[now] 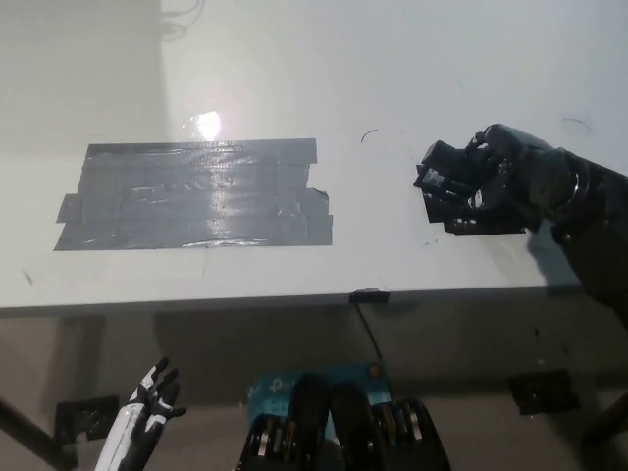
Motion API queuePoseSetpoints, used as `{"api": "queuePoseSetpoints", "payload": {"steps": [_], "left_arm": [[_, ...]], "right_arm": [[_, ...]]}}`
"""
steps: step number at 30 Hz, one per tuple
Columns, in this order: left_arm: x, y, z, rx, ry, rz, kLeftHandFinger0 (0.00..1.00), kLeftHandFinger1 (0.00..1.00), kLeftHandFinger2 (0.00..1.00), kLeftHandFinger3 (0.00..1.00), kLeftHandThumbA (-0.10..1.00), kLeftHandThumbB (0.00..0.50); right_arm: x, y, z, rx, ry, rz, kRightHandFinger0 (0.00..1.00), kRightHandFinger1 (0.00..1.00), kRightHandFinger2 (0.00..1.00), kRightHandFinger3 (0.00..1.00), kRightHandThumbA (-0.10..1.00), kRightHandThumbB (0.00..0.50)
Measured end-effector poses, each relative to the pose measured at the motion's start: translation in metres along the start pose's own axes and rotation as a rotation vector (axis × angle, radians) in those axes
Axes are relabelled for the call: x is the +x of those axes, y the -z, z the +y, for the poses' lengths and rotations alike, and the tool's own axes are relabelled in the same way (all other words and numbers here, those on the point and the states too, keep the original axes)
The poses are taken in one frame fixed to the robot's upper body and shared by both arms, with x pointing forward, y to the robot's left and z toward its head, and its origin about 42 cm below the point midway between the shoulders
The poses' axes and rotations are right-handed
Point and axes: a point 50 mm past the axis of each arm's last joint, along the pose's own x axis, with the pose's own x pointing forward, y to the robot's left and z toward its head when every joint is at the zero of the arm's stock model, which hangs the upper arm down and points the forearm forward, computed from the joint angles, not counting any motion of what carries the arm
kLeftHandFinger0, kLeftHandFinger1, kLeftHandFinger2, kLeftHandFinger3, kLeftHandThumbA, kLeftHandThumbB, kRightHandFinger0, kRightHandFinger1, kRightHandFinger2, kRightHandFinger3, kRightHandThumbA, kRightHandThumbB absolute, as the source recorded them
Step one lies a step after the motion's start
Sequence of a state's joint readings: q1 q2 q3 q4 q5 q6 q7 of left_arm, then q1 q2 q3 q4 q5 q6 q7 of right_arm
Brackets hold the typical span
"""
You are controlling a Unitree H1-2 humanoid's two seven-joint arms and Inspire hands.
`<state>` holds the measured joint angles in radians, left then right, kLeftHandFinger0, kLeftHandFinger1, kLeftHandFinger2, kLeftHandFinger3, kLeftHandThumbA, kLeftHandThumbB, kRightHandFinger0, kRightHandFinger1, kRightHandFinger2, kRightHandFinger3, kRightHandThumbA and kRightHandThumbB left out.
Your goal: A stapler is kept on the black spot marked on the desk infront of the robot. The robot picks up the stapler using its right hand and passes it to a person
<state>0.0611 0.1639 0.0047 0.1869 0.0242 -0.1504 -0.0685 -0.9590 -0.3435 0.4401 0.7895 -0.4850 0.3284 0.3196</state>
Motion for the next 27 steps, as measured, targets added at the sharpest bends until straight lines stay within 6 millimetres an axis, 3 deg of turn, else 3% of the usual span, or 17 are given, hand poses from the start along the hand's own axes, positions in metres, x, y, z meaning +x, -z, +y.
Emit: {"api": "queuePoseSetpoints", "payload": {"steps": [1,2,5,7,8,10,13,17,20,22,27], "left_arm": [[0.0,0.0,0.0,0.0,0.0,0.0,0.83,1.0,1.0,1.0,0.84,0.49],[0.0,0.0,0.0,0.0,0.0,-0.001,0.82,1.0,1.0,1.0,0.82,0.489],[0.002,-0.001,0.0,0.001,0.001,-0.005,0.81,1.0,1.0,1.0,0.81,0.498],[0.003,-0.002,0.0,0.001,0.002,-0.007,0.81,1.0,1.0,1.0,0.79,0.5],[0.003,-0.002,0.0,0.001,0.002,-0.007,0.8,1.0,1.0,1.0,0.79,0.5],[0.003,-0.002,0.0,0.002,0.002,-0.007,0.81,1.0,1.0,1.0,0.78,0.5],[0.003,-0.002,0.0,0.006,0.002,-0.007,0.84,0.99,1.0,1.0,0.76,0.494],[0.003,-0.002,0.0,0.012,0.004,-0.006,0.86,0.99,1.0,1.0,0.74,0.491],[0.003,-0.002,0.0,0.016,0.004,-0.005,0.87,0.99,1.0,1.0,0.72,0.5],[0.003,-0.002,0.0,0.019,0.004,-0.005,0.87,0.99,1.0,1.0,0.72,0.5],[0.004,-0.002,0.0,0.023,0.006,-0.007,0.8,0.98,1.0,1.0,0.7,0.492]], "right_arm": [[0.001,0.002,0.0,0.004,0.003,-0.001,0.23,0.67,0.94,1.0,-0.1,0.17],[0.001,0.002,0.0,0.004,0.004,-0.005,0.1,0.58,0.93,1.0,-0.1,0.161],[0.001,0.005,0.0,0.02,0.011,-0.016,0.11,0.7,1.0,1.0,-0.1,0.178],[0.001,0.007,0.0,0.035,0.016,-0.018,0.07,0.62,1.0,1.0,-0.1,0.181],[0.001,0.009,-0.001,0.05,0.019,-0.019,0.1,0.59,0.97,1.0,-0.1,0.175],[0.0,0.012,-0.002,0.091,0.022,-0.022,0.19,0.64,0.98,0.99,-0.1,0.163],[0.0,0.02,-0.005,0.169,0.024,-0.031,0.19,0.62,0.94,0.91,-0.1,0.158],[-0.002,0.028,-0.009,0.281,0.023,-0.043,0.25,0.65,0.94,0.96,-0.1,0.172],[-0.003,0.035,-0.012,0.399,0.018,-0.052,0.13,0.57,0.93,0.91,-0.1,0.202],[-0.004,0.038,-0.014,0.502,0.008,-0.056,0.1,0.58,0.96,0.89,-0.1,0.21],[-0.008,0.037,-0.021,0.682,-0.005,-0.078,0.01,0.53,0.9,0.98,-0.1,0.167]]}}
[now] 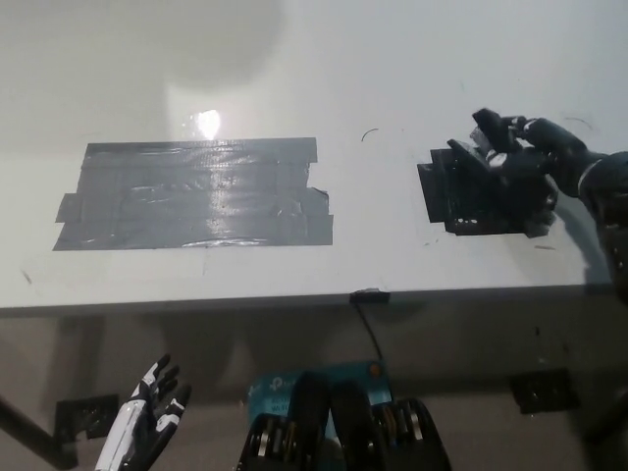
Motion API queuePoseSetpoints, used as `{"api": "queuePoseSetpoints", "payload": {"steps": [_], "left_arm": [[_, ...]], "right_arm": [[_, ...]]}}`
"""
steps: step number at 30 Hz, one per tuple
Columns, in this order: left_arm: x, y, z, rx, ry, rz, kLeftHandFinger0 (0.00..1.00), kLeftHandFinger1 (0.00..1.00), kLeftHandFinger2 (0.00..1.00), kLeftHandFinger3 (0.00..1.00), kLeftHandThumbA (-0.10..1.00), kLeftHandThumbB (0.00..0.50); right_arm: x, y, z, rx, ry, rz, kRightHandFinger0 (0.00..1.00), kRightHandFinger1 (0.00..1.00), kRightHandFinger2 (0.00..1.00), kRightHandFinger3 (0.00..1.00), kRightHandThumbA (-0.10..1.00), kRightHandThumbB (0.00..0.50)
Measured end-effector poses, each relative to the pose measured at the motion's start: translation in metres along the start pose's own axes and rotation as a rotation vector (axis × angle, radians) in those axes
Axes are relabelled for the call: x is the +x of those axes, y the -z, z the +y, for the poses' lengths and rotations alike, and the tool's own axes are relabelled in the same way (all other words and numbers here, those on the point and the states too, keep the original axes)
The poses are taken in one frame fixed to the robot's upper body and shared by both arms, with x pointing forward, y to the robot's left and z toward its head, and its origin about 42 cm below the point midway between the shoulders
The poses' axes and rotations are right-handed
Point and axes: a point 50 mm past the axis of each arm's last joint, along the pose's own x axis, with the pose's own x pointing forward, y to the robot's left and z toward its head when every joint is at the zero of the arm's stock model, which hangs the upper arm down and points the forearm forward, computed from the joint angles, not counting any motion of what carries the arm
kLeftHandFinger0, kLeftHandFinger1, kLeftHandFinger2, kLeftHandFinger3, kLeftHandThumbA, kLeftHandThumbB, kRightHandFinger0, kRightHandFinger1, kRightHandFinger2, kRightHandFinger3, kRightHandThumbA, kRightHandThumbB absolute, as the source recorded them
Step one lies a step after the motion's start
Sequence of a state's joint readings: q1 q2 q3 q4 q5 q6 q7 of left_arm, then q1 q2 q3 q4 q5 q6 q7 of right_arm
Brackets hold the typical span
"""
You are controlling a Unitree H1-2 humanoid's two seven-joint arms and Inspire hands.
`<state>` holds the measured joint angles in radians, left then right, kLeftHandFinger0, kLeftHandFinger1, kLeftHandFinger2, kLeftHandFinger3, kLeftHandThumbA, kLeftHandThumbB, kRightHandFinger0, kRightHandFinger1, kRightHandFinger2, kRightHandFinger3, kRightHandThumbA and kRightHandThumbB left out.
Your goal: A stapler is kept on the black spot marked on the desk infront of the robot. The robot picks up the stapler using its right hand and passes it to a person
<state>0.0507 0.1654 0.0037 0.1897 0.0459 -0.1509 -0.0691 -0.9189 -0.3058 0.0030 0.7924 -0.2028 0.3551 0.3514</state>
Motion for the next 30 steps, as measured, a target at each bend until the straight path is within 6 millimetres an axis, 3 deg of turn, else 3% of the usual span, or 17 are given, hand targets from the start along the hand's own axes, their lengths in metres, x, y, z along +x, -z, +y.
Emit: {"api": "queuePoseSetpoints", "payload": {"steps": [4,7,8,9,10,11,12,14,15,18,21,22,23,24,25,27,30], "left_arm": [[0.0,0.0,0.0,0.0,0.0,0.0,0.81,0.98,1.0,1.0,0.69,0.489],[0.001,0.0,0.0,0.0,0.001,-0.002,0.82,0.98,1.0,1.0,0.68,0.487],[0.0,0.0,0.0,0.0,0.001,-0.001,0.83,0.98,1.0,1.0,0.67,0.486],[0.0,0.0,0.0,0.001,0.001,-0.001,0.83,0.98,1.0,1.0,0.67,0.487],[0.001,0.0,0.0,0.001,0.001,-0.001,0.83,0.97,1.0,1.0,0.67,0.486],[0.001,0.0,0.0,0.001,0.001,-0.001,0.84,0.98,1.0,1.0,0.66,0.481],[0.001,0.0,0.0,0.001,0.001,-0.001,0.84,0.98,1.0,1.0,0.66,0.48],[0.0,0.0,0.0,0.001,0.001,0.0,0.85,0.98,1.0,1.0,0.65,0.477],[0.0,0.0,0.0,0.001,0.001,0.0,0.85,0.98,1.0,1.0,0.65,0.479],[0.001,0.0,0.0,0.003,0.001,0.001,0.85,0.99,1.0,1.0,0.62,0.485],[0.0,0.0,0.0,0.003,0.001,0.004,0.85,0.99,1.0,1.0,0.62,0.486],[0.0,0.001,0.0,0.003,0.001,0.005,0.84,0.98,1.0,1.0,0.61,0.481],[0.0,0.001,0.0,0.003,0.001,0.005,0.84,0.98,1.0,1.0,0.61,0.481],[0.0,0.001,0.0,0.003,0.001,0.006,0.83,0.98,1.0,1.0,0.61,0.484],[0.0,0.001,0.0,0.003,0.001,0.007,0.82,0.98,1.0,1.0,0.62,0.491],[0.0,0.001,0.0,0.003,0.001,0.007,0.8,0.97,1.0,1.0,0.61,0.485],[0.0,0.002,0.0,0.003,0.001,0.011,0.81,0.96,0.98,1.0,0.61,0.492]], "right_arm": [[-0.001,-0.007,0.005,0.1,-0.032,-0.016,0.0,0.47,0.86,0.89,-0.1,0.16],[-0.002,-0.009,0.008,0.152,-0.05,-0.02,0.0,0.36,0.72,0.65,-0.1,0.146],[-0.001,-0.01,0.009,0.195,-0.06,-0.024,0.0,0.34,0.71,0.77,-0.1,0.142],[-0.001,-0.009,0.009,0.232,-0.068,-0.03,0.0,0.32,0.69,0.74,-0.1,0.141],[-0.001,-0.009,0.01,0.259,-0.074,-0.036,0.0,0.25,0.68,0.87,-0.1,0.121],[-0.001,-0.009,0.01,0.299,-0.081,-0.045,0.0,0.21,0.67,0.87,-0.1,0.133],[-0.001,-0.007,0.01,0.342,-0.088,-0.05,0.0,0.19,0.67,1.0,-0.1,0.161],[0.0,-0.004,0.011,0.407,-0.101,-0.056,0.0,0.13,0.64,1.0,-0.1,0.112],[0.0,-0.004,0.011,0.407,-0.101,-0.056,0.0,0.13,0.63,0.93,-0.1,0.1],[0.002,0.002,0.015,0.493,-0.131,-0.056,0.0,0.16,0.63,0.63,-0.1,0.183],[0.004,0.005,0.019,0.54,-0.151,-0.053,0.0,0.11,0.6,0.49,-0.1,0.149],[0.004,0.006,0.02,0.556,-0.157,-0.053,0.0,0.09,0.58,0.39,-0.1,0.143],[0.005,0.006,0.022,0.574,-0.164,-0.055,0.0,0.09,0.58,0.38,-0.1,0.143],[0.005,0.006,0.024,0.592,-0.171,-0.059,0.0,0.09,0.58,0.55,-0.1,0.103],[0.005,0.005,0.024,0.599,-0.174,-0.061,0.0,0.1,0.6,0.65,-0.1,0.112],[0.006,0.004,0.028,0.629,-0.187,-0.071,0.0,0.13,0.63,0.67,-0.1,0.104],[0.007,0.001,0.034,0.672,-0.208,-0.083,0.0,0.16,0.64,0.59,-0.1,0.14]]}}
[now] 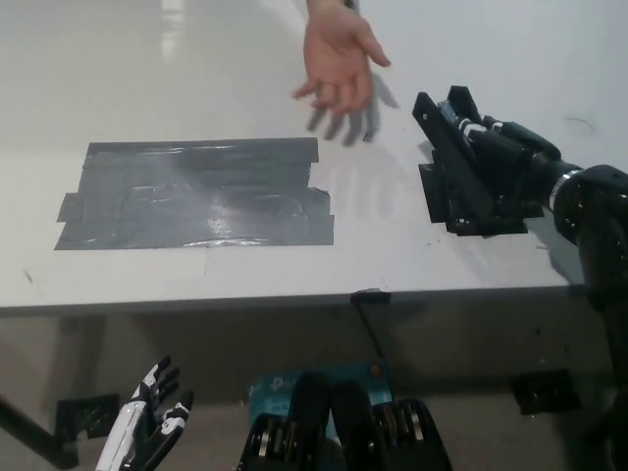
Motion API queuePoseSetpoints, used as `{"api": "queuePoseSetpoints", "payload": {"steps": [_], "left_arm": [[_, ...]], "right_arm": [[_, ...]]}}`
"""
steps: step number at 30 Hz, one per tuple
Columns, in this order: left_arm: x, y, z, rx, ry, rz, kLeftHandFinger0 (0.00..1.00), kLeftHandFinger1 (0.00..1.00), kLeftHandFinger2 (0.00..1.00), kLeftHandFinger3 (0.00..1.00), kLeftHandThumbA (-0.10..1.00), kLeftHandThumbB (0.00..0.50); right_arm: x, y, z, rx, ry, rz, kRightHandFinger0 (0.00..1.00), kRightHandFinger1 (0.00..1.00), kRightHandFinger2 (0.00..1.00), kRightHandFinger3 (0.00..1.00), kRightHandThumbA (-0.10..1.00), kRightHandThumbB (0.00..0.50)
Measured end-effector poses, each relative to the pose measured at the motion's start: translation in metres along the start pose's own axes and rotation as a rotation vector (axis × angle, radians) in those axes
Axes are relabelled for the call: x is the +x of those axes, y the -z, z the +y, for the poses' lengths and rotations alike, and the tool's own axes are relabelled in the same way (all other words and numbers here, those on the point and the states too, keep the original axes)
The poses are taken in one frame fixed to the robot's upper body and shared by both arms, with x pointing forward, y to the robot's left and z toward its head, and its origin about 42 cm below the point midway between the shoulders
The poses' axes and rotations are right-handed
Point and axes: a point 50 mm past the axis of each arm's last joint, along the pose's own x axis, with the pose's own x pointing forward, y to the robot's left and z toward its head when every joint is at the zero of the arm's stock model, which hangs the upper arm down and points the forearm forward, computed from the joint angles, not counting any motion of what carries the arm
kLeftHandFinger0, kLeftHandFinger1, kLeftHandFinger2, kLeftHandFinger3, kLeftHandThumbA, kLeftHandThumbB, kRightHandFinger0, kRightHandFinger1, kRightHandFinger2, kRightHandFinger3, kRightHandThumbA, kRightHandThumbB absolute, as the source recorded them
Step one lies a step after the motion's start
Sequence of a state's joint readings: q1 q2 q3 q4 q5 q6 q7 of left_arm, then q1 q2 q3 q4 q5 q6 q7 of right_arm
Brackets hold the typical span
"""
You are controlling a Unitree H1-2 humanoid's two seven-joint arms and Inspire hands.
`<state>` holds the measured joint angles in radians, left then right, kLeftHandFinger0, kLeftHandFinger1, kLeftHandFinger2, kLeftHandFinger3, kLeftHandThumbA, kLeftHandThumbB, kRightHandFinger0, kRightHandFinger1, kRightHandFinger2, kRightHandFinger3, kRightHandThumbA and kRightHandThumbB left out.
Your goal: A stapler is kept on the black spot marked on the desk infront of the robot. The robot picks up the stapler using its right hand and passes it to a person
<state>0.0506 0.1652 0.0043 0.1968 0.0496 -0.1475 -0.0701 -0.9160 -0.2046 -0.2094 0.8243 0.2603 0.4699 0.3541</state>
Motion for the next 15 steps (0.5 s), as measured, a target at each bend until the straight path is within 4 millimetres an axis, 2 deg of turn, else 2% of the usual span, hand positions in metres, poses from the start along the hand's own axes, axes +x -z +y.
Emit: {"api": "queuePoseSetpoints", "payload": {"steps": [2,3,4,5,6,7,9,11,12,13,14,15], "left_arm": [[0.0,0.001,0.0,0.0,0.0,0.002,0.79,0.96,0.99,1.0,0.59,0.489],[0.0,0.001,0.0,0.001,0.0,0.003,0.78,0.98,1.0,1.0,0.57,0.492],[0.0,0.001,0.0,0.001,0.0,0.003,0.78,0.98,1.0,1.0,0.56,0.49],[0.0,0.001,0.0,0.001,0.0,0.004,0.78,0.98,1.0,1.0,0.56,0.483],[0.0,0.001,0.0,0.001,0.0,0.005,0.77,0.98,1.0,1.0,0.57,0.477],[-0.001,0.001,0.0,0.0,0.001,0.006,0.77,0.98,1.0,1.0,0.57,0.478],[-0.001,0.001,0.0,0.0,0.001,0.008,0.77,0.98,1.0,1.0,0.59,0.485],[-0.001,0.001,0.0,0.0,0.001,0.009,0.78,0.98,1.0,1.0,0.56,0.482],[-0.001,0.001,0.0,0.0,0.001,0.009,0.79,0.99,1.0,1.0,0.56,0.484],[-0.001,0.001,0.0,0.0,0.001,0.009,0.8,0.99,1.0,1.0,0.57,0.477],[-0.001,0.001,0.0,0.0,0.001,0.01,0.8,0.99,1.0,1.0,0.54,0.475],[-0.001,0.001,0.0,0.0,0.001,0.01,0.79,0.99,1.0,1.0,0.54,0.476]], "right_arm": [[0.002,0.001,0.004,0.025,-0.016,-0.004,0.0,0.16,0.63,0.58,-0.1,0.163],[0.003,0.002,0.008,0.045,-0.028,-0.007,0.0,0.1,0.57,0.72,-0.1,0.182],[0.005,0.003,0.012,0.061,-0.035,-0.011,0.0,0.09,0.56,0.81,-0.1,0.191],[0.007,0.002,0.016,0.076,-0.042,-0.015,0.0,0.08,0.56,0.91,-0.1,0.188],[0.008,0.002,0.018,0.082,-0.044,-0.018,0.0,0.09,0.57,1.0,-0.1,0.158],[0.011,-0.001,0.026,0.1,-0.054,-0.027,0.0,0.08,0.61,1.0,-0.1,0.14],[0.017,-0.011,0.043,0.117,-0.076,-0.046,0.0,0.12,0.65,1.0,-0.1,0.166],[0.023,-0.023,0.059,0.123,-0.1,-0.067,0.0,0.11,0.67,1.0,-0.1,0.124],[0.026,-0.032,0.072,0.122,-0.114,-0.081,0.0,0.12,0.7,0.99,-0.1,0.121],[0.027,-0.034,0.074,0.121,-0.116,-0.084,0.0,0.18,0.76,0.76,-0.1,0.124],[0.031,-0.051,0.093,0.11,-0.135,-0.107,0.0,0.21,0.8,0.5,-0.1,0.102],[0.032,-0.055,0.098,0.107,-0.14,-0.111,0.0,0.25,0.83,0.49,-0.1,0.103]]}}
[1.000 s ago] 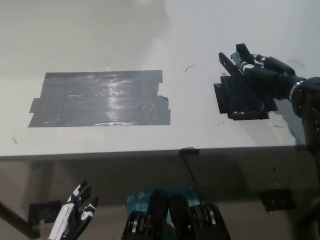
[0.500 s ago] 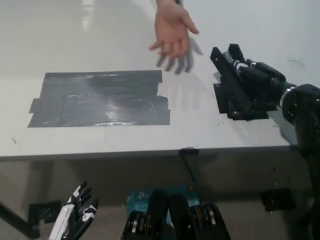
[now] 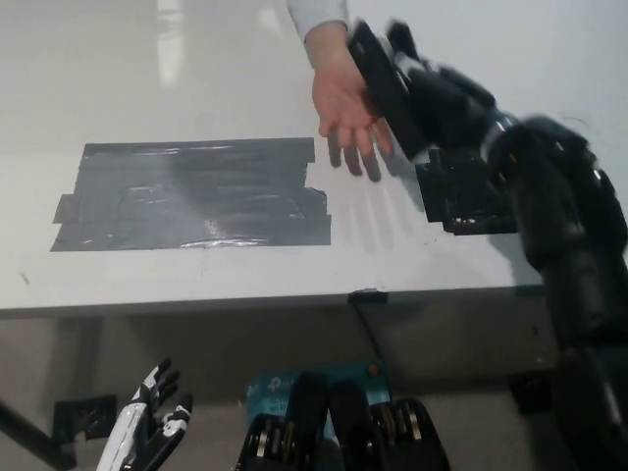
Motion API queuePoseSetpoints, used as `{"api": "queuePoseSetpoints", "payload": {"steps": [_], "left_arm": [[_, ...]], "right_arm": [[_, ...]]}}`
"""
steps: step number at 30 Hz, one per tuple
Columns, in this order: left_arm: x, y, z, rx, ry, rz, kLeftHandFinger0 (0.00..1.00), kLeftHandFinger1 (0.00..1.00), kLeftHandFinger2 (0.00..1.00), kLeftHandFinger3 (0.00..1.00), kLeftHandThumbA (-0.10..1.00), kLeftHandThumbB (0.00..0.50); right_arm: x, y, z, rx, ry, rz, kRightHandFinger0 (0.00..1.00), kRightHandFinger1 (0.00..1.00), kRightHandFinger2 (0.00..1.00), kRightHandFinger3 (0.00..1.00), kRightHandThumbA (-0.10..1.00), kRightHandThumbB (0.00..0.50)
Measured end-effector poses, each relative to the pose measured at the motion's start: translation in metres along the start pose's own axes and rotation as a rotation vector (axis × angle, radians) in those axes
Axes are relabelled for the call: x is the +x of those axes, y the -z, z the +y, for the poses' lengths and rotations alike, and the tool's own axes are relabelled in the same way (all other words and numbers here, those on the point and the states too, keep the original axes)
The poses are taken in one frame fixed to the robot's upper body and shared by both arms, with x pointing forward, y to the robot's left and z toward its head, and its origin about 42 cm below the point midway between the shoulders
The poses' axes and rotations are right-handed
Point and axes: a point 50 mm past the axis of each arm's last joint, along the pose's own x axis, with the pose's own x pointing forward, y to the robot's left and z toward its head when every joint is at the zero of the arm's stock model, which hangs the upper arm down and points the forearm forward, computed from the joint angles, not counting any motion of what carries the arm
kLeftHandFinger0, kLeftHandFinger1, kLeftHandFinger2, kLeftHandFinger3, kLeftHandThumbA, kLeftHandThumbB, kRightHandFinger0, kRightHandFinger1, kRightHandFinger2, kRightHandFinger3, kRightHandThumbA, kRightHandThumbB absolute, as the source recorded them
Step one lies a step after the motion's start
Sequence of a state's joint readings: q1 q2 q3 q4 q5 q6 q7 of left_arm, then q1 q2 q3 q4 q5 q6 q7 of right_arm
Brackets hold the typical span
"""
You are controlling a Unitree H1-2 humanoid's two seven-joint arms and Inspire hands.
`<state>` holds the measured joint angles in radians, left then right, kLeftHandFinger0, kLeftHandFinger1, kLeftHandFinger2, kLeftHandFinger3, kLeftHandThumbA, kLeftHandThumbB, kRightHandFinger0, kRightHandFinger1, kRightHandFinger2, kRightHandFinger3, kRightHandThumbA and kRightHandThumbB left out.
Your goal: A stapler is kept on the black spot marked on the desk infront of the robot. The robot picks up the stapler using its right hand and passes it to a person
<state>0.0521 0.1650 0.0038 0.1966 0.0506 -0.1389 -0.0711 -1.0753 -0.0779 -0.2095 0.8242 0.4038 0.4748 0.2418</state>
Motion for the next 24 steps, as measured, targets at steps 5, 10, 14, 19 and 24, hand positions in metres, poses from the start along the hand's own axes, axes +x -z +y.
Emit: {"api": "queuePoseSetpoints", "payload": {"steps": [5,10,14,19,24], "left_arm": [[0.001,-0.003,0.0,0.0,0.0,-0.004,0.75,0.96,1.0,1.0,0.54,0.453],[0.002,-0.004,0.0,0.0,0.001,-0.009,0.76,0.94,1.0,1.0,0.55,0.465],[0.002,-0.004,0.0,0.001,0.001,-0.009,0.79,0.96,1.0,1.0,0.55,0.472],[0.002,-0.004,0.0,0.001,0.001,-0.008,0.78,0.95,1.0,1.0,0.53,0.475],[0.002,-0.004,0.0,0.001,0.001,-0.009,0.78,0.95,1.0,1.0,0.53,0.485]], "right_arm": [[0.02,-0.033,0.044,-0.097,0.007,-0.016,0.0,0.33,0.77,0.89,-0.1,0.067],[0.036,-0.047,0.07,-0.259,0.063,-0.003,0.06,0.53,0.88,1.0,-0.1,0.099],[0.044,-0.034,0.069,-0.428,0.146,0.049,0.04,0.48,0.79,0.8,-0.1,0.129],[0.047,-0.011,0.056,-0.614,0.227,0.107,0.38,0.72,0.93,1.0,0.07,0.258],[0.049,0.002,0.05,-0.86,0.266,0.124,1.0,1.0,1.0,1.0,0.4,0.365]]}}
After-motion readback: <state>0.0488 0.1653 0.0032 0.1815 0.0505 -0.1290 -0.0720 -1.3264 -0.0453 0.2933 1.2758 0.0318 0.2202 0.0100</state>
